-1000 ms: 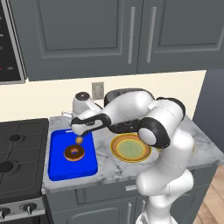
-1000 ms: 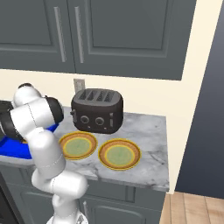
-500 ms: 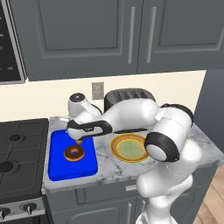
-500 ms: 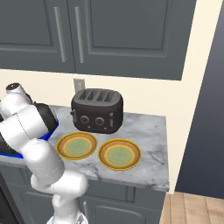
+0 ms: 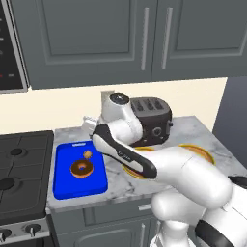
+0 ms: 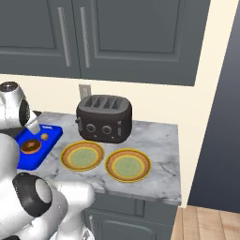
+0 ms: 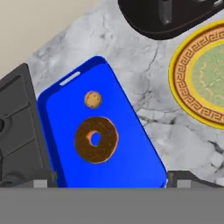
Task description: Move the dessert items from the plates to the tray.
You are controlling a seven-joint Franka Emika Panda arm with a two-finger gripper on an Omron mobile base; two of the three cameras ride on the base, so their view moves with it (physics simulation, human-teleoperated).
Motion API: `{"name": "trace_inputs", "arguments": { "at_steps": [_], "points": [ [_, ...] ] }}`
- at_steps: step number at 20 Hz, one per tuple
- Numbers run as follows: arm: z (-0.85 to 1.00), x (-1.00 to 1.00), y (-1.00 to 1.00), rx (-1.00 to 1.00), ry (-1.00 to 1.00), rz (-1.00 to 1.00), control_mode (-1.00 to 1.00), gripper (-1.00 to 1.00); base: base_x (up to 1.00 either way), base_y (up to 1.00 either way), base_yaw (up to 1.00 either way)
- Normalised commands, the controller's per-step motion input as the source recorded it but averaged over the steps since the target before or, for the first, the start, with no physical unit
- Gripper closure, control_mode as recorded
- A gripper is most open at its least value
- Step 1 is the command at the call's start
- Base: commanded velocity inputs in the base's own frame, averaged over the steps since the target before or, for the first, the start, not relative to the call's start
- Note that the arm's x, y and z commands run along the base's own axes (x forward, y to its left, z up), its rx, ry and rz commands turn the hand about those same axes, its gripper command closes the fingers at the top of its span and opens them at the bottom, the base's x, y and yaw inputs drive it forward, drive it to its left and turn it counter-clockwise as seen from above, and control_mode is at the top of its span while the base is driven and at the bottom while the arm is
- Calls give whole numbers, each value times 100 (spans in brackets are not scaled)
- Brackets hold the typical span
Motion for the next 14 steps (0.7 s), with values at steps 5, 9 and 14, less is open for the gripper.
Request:
{"name": "trace_inputs", "arguments": {
  "at_steps": [5,9,14],
  "points": [
    [24,-100,-100,24,-45,0,-100,-100,0,0,0],
    [9,-99,-100,22,-42,-3,-100,-100,0,0,0],
    [-1,-37,-61,7,-12,-15,-100,-100,0,0,0]
  ]
}}
